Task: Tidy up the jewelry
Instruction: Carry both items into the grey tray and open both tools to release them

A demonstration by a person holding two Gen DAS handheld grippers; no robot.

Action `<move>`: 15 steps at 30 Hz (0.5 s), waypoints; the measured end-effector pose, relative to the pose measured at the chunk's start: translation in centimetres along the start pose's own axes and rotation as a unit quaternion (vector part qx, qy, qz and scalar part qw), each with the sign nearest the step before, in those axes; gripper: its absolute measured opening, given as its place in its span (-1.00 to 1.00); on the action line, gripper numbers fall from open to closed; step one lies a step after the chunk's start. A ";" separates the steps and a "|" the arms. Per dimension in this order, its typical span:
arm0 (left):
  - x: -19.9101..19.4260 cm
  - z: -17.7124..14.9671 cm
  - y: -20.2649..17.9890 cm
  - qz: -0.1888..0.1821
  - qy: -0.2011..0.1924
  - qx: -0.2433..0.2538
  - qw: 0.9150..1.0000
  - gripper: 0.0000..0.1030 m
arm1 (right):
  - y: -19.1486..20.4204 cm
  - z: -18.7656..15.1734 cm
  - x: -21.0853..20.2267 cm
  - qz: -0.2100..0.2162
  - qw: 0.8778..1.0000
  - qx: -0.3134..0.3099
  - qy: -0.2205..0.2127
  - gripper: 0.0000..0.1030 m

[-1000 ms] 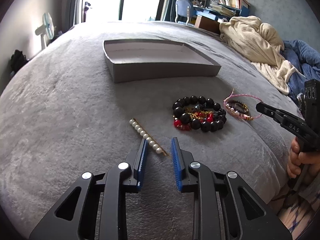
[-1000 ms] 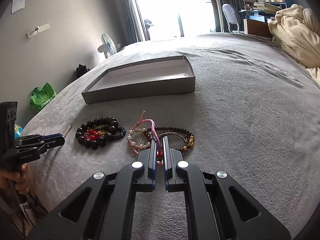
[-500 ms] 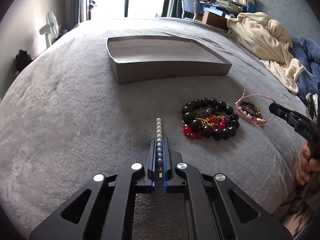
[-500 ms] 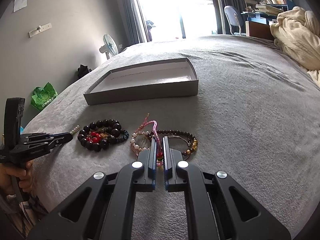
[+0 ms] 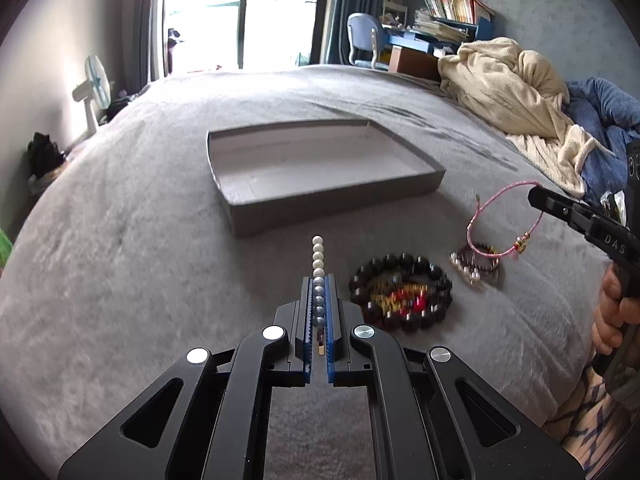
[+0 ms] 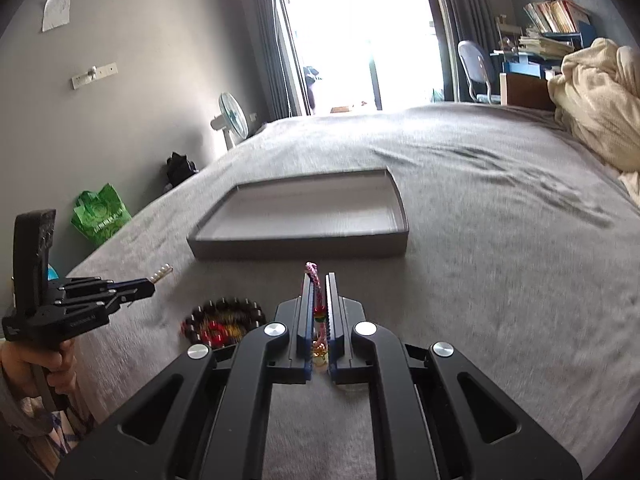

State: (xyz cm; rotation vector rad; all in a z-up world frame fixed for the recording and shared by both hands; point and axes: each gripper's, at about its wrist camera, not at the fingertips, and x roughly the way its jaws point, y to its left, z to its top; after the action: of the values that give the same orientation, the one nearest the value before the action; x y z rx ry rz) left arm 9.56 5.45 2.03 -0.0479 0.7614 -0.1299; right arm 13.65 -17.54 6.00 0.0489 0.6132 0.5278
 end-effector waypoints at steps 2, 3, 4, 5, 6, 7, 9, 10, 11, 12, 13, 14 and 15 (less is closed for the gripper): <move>0.1 0.7 0.0 0.001 -0.003 0.001 1.000 -0.89 | -0.3 0.9 0.2 -0.001 1.000 0.001 -0.005 -0.90; 0.2 1.0 0.0 0.002 -0.004 0.001 1.000 -0.89 | -0.5 1.3 0.2 0.000 1.000 0.001 -0.006 -0.90; 0.4 1.5 0.1 0.003 -0.006 0.000 1.000 -0.89 | -0.7 1.7 0.4 -0.001 1.000 0.003 -0.008 -0.90; 0.4 1.7 0.1 0.003 -0.007 0.001 1.000 -0.89 | -0.9 2.1 0.5 0.000 1.000 0.004 -0.011 -0.90; 0.5 2.0 0.2 0.003 -0.008 0.001 1.000 -0.89 | -1.0 2.5 0.6 0.000 1.000 0.006 -0.012 -0.90; 0.7 2.4 0.2 0.003 -0.010 0.001 1.000 -0.89 | -1.1 2.9 0.8 0.001 1.000 0.007 -0.014 -0.90; 0.9 3.1 0.2 0.002 -0.013 0.002 1.000 -0.89 | -1.3 3.5 1.0 0.002 1.000 0.009 -0.017 -0.90; 1.0 3.3 0.2 0.002 -0.014 0.002 1.000 -0.89 | -1.5 3.9 1.2 0.002 1.000 0.009 -0.018 -0.90; 1.2 3.6 0.2 0.001 -0.015 0.003 1.000 -0.89 | -1.7 4.3 1.4 0.003 1.000 0.009 -0.018 -0.90; 1.3 4.1 0.2 0.000 -0.016 0.002 1.000 -0.89 | -1.8 4.7 1.6 0.003 1.000 0.009 -0.019 -0.90; 1.5 4.3 0.2 0.000 -0.017 0.002 1.000 -0.89 | -2.0 4.9 1.7 0.003 1.000 0.008 -0.019 -0.90; 1.6 4.7 0.2 0.000 -0.019 0.003 1.000 -0.89 | -2.1 5.2 1.9 0.003 1.000 0.008 -0.020 -0.90; 1.8 5.2 0.2 0.000 -0.021 0.004 1.000 -0.89 | -2.2 5.6 2.1 0.002 1.000 0.007 -0.021 -0.90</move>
State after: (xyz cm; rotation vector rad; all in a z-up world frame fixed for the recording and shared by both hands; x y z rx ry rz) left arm 14.44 5.34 4.54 -0.0433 0.7192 -0.1313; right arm 19.19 -17.82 9.04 0.0743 0.5768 0.5248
